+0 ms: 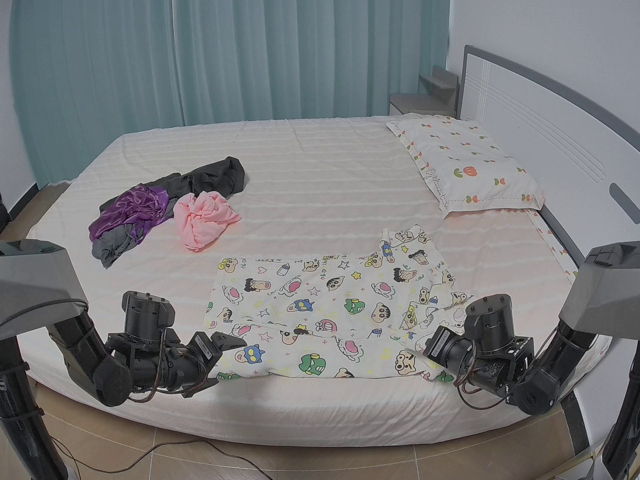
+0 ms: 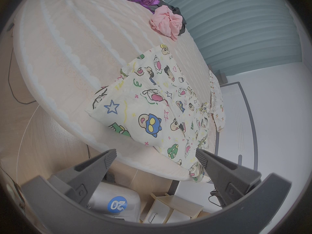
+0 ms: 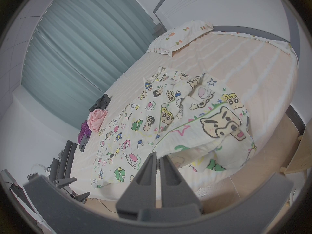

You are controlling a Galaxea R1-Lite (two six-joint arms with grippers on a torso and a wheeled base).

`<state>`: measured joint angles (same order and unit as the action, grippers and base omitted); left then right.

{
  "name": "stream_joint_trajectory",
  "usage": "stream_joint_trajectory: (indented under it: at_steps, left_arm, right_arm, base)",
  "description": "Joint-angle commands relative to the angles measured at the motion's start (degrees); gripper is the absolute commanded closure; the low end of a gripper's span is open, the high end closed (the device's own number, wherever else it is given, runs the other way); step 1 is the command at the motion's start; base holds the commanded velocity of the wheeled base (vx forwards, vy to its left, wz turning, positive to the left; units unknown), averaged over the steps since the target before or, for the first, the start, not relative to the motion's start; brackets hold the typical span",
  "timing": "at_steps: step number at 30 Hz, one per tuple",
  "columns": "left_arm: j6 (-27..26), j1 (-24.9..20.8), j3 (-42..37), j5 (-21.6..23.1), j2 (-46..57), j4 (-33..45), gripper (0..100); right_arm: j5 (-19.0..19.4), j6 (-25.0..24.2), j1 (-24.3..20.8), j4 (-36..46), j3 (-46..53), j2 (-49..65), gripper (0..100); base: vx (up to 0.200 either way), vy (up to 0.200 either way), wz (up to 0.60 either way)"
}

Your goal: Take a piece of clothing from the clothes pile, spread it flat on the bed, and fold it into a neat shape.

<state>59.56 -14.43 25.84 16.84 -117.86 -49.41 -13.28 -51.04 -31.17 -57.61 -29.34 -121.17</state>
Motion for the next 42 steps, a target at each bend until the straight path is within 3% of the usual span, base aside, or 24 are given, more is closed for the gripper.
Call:
stream_joint_trajectory:
  at_steps: [1, 11, 14, 28, 29, 36, 41, 42]
  left_arm:
    - [0.0, 0.0, 0.0, 0.0, -0.1, -0.1, 0]
    - [0.0, 0.0, 0.0, 0.0, -0.1, -0.1, 0]
    - [0.0, 0.0, 0.0, 0.0, -0.1, 0.0, 0]
    - [0.0, 0.0, 0.0, 0.0, -0.1, -0.1, 0]
    - [0.0, 0.0, 0.0, 0.0, -0.1, -0.1, 0]
    - [0.0, 0.0, 0.0, 0.0, -0.2, -0.1, 0]
    - [0.0, 0.0, 0.0, 0.0, -0.2, -0.1, 0]
    - [0.0, 0.0, 0.0, 0.0, -0.2, -0.1, 0]
  right_arm:
    - [-0.1, 0.6, -0.5, 2.3, -2.9, 1.1, 100]
    - [-0.3, 0.9, -2.7, 14.3, -9.4, 5.2, 100]
    - [-2.4, 1.0, -3.0, 16.7, -11.1, 5.0, 100]
    - [-2.5, 1.4, -3.9, 17.4, -8.9, 3.9, 100]
    - [-2.3, 1.4, -4.3, 17.4, -8.5, 4.0, 0]
    - [-1.7, 1.7, -6.7, 17.0, -5.5, 4.0, 0]
    - [-1.7, 1.6, -5.7, 16.9, -3.1, 6.2, 0]
    - [-1.7, 1.6, -3.9, 16.7, -0.9, 7.4, 0]
  base:
    - [0.0, 0.0, 0.0]
    - [0.0, 0.0, 0.0]
    - [0.0, 0.0, 0.0]
    - [0.0, 0.0, 0.0]
    - [0.0, 0.0, 0.0]
    - [0.0, 0.0, 0.0]
    - [0.0, 0.0, 0.0]
    - [0.0, 0.0, 0.0]
